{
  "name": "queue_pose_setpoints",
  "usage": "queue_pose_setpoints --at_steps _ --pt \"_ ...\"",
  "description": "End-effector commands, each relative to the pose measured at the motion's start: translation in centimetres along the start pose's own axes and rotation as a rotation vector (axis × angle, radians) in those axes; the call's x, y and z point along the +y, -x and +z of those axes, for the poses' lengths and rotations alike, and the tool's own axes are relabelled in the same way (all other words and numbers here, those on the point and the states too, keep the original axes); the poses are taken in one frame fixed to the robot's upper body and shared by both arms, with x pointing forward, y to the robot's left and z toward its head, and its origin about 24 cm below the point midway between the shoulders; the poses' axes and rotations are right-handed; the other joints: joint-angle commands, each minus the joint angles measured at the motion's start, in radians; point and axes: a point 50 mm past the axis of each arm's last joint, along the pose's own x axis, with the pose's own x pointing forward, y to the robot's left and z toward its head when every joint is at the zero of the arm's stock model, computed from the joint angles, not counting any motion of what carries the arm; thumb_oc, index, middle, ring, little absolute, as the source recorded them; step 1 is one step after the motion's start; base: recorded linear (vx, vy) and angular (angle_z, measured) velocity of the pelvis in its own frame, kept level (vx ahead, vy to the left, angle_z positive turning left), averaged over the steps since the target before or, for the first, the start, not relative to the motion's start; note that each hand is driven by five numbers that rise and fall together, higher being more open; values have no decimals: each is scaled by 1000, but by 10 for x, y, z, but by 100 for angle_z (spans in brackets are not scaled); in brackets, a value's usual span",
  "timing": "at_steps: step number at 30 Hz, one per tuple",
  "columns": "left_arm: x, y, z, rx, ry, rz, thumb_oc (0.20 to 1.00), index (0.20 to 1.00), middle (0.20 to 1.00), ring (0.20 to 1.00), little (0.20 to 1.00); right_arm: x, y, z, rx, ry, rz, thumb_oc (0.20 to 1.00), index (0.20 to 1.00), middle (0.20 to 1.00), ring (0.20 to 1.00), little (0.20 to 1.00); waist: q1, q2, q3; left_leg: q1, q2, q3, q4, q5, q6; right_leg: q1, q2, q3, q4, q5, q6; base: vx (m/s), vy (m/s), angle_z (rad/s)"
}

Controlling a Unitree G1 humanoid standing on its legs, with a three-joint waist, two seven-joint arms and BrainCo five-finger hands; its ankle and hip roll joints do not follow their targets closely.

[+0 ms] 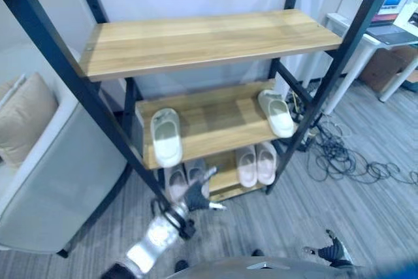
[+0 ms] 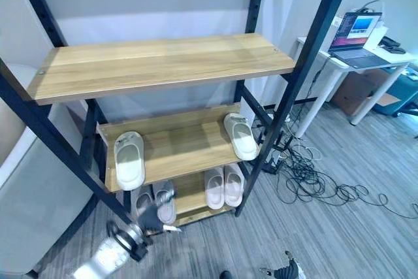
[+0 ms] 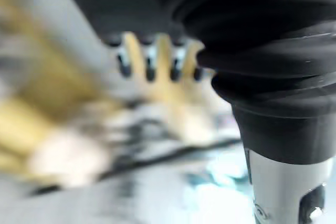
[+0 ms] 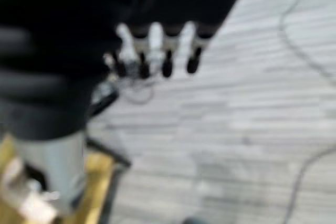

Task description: Arrange the slippers neatly on the shoe rack.

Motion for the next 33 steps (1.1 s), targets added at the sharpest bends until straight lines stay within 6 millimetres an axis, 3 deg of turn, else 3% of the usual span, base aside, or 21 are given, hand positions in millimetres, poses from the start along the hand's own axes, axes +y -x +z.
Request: queue_pose_setpoints --at_steps 1,3,8,10,14,15,16,17,26,33 --pt "11 -30 24 -143 -74 68 1000 1000 1000 1000 1000 -14 -16 38 -83 -50 -37 1000 1000 1000 1000 1000 -10 78 46 38 12 33 14 -23 -19 15 -57 12 27 -75 70 -16 -119 -1" --pt "14 -36 30 -170 -132 88 1000 1000 1000 1000 1000 -13 -16 36 -82 -42 -34 1000 1000 1000 1000 1000 -15 83 47 36 15 37 14 -20 -23 17 -55 13 23 -77 70 -11 -85 -1" --pt "46 -86 50 -205 -392 303 1000 1000 1000 1000 1000 -13 -12 21 -58 9 -32 1000 1000 1000 1000 1000 -67 119 66 41 25 59 14 0 -38 13 -47 28 34 -86 60 13 -78 -2" --pt "50 -93 52 -201 -427 334 1000 1000 1000 1000 1000 -16 -12 19 -54 13 -40 1000 1000 1000 1000 1000 -72 126 74 40 26 62 14 2 -39 10 -47 29 38 -87 59 -13 -32 -10" --pt "92 -121 61 -127 -690 506 1000 1000 1000 1000 1000 -32 -17 14 -30 34 -100 1000 1000 1000 1000 1000 -93 158 104 21 32 76 14 21 -44 -27 -45 41 48 -88 58 -43 -53 -12" --pt "92 -122 62 -128 -691 506 1000 1000 1000 1000 1000 -32 -17 14 -30 33 -100 1000 1000 1000 1000 1000 -92 159 104 21 32 77 14 21 -44 -27 -45 41 48 -88 58 -22 -49 -12" --pt "111 -124 66 -99 -782 582 1000 1000 1000 1000 1000 -38 -17 12 -26 32 -127 1000 1000 1000 1000 1000 -98 166 109 13 37 83 14 27 -48 -39 -42 44 46 -86 59 -8 -45 -18" --pt "111 -125 66 -100 -783 583 1000 1000 1000 1000 1000 -38 -18 13 -26 31 -128 1000 1000 1000 1000 1000 -97 167 110 12 38 83 14 27 -48 -41 -42 45 46 -86 59 -6 -87 -17" --pt "195 -96 53 155 -898 850 1000 1000 1000 1000 1000 -50 -17 -1 19 11 -189 1000 1000 1000 1000 1000 -102 165 133 -19 68 110 14 60 -62 -104 -19 66 52 -79 57 5 -66 -15" --pt "225 -75 52 228 -924 954 1000 1000 1000 1000 1000 -47 -17 -2 40 -33 -182 1000 1000 1000 1000 1000 -93 160 138 -32 77 103 14 76 -69 -121 -12 58 63 -81 53 8 -24 1"
